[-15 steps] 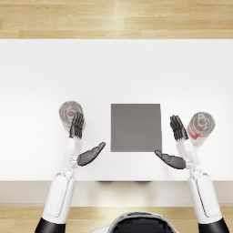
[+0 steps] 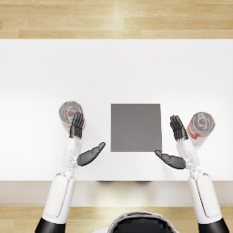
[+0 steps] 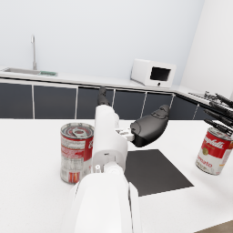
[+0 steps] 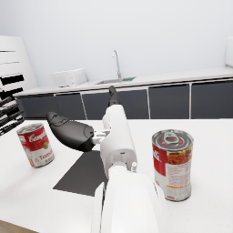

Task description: Pick up the red can on the left and place it in the middle, then pick up the red can on the right and place it on top of the can in the middle

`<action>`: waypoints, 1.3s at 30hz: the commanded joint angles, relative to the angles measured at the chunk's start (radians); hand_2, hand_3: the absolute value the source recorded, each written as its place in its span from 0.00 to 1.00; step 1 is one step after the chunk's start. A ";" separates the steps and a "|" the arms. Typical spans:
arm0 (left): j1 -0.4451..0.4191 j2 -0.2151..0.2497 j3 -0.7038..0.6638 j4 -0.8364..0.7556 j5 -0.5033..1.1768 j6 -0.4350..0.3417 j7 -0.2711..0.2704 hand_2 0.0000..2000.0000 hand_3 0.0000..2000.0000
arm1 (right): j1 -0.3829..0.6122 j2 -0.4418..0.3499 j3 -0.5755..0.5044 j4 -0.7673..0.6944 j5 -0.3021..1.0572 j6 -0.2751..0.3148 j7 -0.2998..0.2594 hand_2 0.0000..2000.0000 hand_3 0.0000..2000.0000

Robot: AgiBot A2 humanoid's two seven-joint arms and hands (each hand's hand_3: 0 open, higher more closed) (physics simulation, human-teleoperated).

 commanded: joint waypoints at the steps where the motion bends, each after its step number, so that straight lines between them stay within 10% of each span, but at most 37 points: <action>1: 0.000 0.000 0.000 0.000 0.000 0.000 0.000 0.00 0.00 | 0.000 0.000 0.000 0.000 0.000 0.000 0.000 0.00 0.00; 10: 0.026 0.027 -0.065 -0.018 0.044 -0.082 -0.082 0.00 0.00 | -0.002 -0.012 -0.026 0.064 0.000 -0.073 0.074 0.00 0.00; 25: 0.157 0.074 -0.230 0.232 0.462 -0.101 -0.100 0.00 0.00 | -0.045 -0.046 -0.362 0.078 0.417 -0.100 0.101 0.00 0.00; 39: 0.235 0.118 -0.136 0.625 0.469 -0.101 -0.101 0.00 0.00 | -0.002 -0.069 -0.313 -0.339 0.425 -0.100 0.101 0.00 0.00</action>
